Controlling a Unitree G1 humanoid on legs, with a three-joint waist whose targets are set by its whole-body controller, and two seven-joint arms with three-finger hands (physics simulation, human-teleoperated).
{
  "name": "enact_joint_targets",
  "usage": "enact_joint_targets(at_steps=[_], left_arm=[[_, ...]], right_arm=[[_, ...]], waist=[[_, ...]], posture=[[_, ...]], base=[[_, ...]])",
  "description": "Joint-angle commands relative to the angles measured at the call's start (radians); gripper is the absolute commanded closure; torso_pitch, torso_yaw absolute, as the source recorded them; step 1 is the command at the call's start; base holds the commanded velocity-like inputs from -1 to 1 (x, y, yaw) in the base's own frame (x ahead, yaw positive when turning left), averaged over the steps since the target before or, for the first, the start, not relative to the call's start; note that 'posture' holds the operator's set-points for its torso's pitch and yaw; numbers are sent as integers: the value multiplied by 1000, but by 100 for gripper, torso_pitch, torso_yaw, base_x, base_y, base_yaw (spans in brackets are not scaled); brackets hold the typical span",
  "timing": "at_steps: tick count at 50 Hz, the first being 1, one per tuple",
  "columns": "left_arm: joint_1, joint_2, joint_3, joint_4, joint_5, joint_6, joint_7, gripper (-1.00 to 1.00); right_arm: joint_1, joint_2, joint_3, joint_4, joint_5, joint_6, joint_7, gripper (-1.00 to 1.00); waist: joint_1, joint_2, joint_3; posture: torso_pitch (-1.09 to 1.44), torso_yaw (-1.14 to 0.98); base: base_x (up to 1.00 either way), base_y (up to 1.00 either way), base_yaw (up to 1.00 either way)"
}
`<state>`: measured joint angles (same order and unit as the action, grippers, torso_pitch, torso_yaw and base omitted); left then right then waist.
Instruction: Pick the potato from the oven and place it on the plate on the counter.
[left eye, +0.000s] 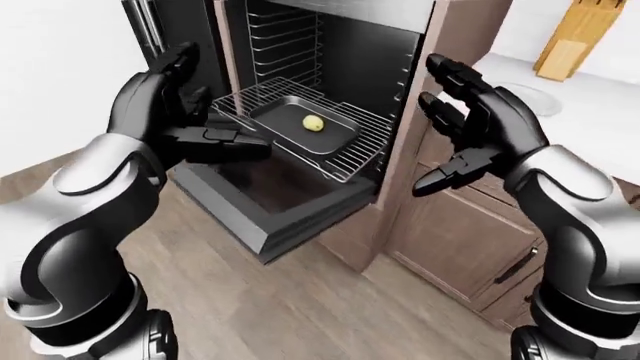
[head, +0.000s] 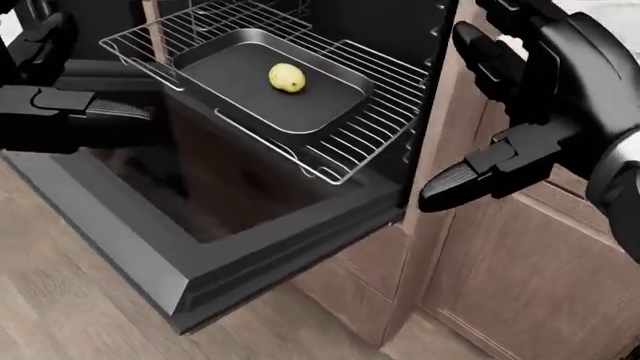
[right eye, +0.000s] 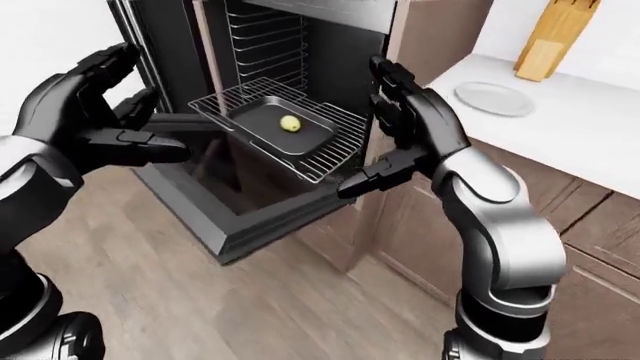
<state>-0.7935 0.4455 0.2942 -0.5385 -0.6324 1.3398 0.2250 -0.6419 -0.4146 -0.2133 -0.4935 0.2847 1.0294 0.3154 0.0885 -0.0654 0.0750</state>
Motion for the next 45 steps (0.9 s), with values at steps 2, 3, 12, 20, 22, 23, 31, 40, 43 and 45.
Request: enact_joint_targets(at_steps=[2,3,12,20,22,23,31,40,43,45], left_arm=[[-23,5,6,-25,6,-40,-18,-100],[-19,7,4,-17,14,-52,-26,-100],[-20,-1,6,-14,32,-49,-40,-100],[-9,-3,14,-16,46,-55,-56,-100],[-8,-3,16,-19,46,-52,-57,-100],[-8,-2,19,-20,45,-50,-58,-100],[-18,1,27,-31,33,-32,-47,-100],[0,4,18,-18,40,-62,-55,-100],[-2,4,29,-29,33,-44,-52,-100],[7,4,28,-31,34,-50,-54,-100]], right_arm=[[-26,-10,-22,-25,-34,-36,2,-100],[-23,-9,-12,-32,-44,-39,9,-100],[-27,20,-8,-39,-72,-28,33,-100],[-27,43,14,-44,-93,-32,49,-100],[-29,49,23,-65,-93,-21,61,-100],[-27,48,28,-76,-94,-18,72,-100],[-35,54,29,-106,-105,7,102,-100],[-43,60,33,-88,-124,-2,109,-100],[-40,67,38,-87,-131,-6,109,-100],[-46,68,37,-88,-133,1,109,-100]], waist=[[-10,-82,-37],[-11,-5,13],[1,-37,-21],[37,26,-35],[26,9,-2],[7,-4,-16],[-62,23,-53],[-53,133,-49],[-41,113,-55],[-44,79,-43]], posture=[[0,0],[0,0],[0,0],[0,0],[0,0],[0,0],[0,0],[0,0],[0,0],[0,0]], base=[[70,-64,0],[55,8,0],[54,0,99],[54,0,100],[29,0,100],[0,0,100],[0,0,100],[0,0,100],[0,0,100],[0,0,100]])
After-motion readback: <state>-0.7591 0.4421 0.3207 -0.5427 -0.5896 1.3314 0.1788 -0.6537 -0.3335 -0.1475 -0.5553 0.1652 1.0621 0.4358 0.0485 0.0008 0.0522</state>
